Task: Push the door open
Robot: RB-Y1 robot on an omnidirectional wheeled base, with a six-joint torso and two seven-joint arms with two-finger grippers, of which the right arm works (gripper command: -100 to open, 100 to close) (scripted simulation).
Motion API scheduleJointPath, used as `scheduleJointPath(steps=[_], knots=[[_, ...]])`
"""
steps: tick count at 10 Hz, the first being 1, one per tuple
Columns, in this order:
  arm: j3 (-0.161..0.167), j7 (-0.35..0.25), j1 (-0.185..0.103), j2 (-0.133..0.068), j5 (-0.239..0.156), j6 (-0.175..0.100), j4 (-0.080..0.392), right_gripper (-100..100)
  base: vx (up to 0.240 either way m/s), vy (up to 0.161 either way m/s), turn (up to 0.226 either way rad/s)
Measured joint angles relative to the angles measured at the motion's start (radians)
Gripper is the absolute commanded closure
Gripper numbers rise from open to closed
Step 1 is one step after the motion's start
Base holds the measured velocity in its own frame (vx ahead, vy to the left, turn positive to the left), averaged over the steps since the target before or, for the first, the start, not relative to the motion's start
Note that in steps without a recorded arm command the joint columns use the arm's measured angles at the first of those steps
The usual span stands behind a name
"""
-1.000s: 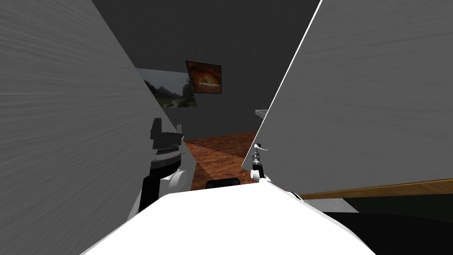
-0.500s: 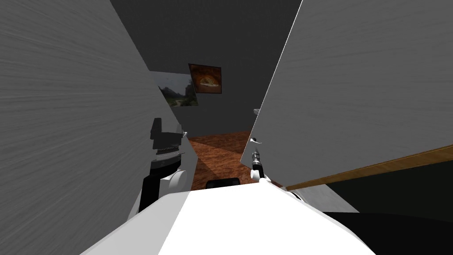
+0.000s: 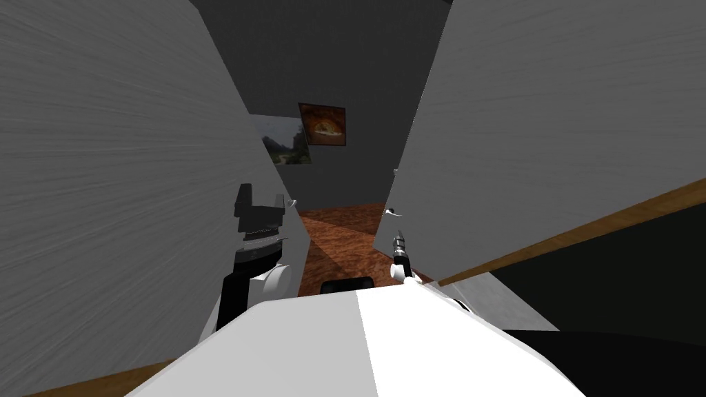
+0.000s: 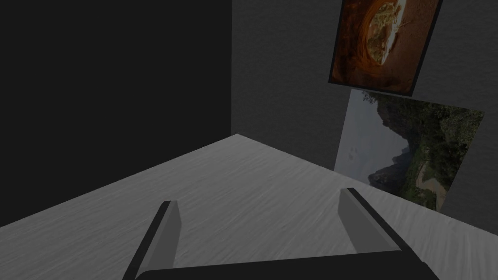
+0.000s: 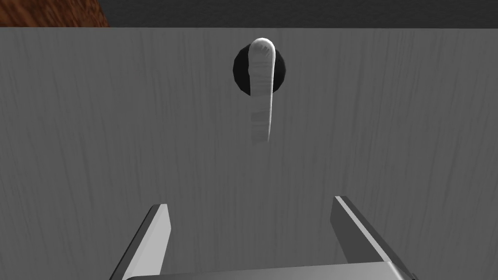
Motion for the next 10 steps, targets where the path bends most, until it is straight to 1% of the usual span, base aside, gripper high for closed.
scheduleJointPath(steps=[10], knots=[[-0.014,0.013,-0.009,0.002,-0.008,-0.006,0.008,-100,-0.191,-0.019,0.02]])
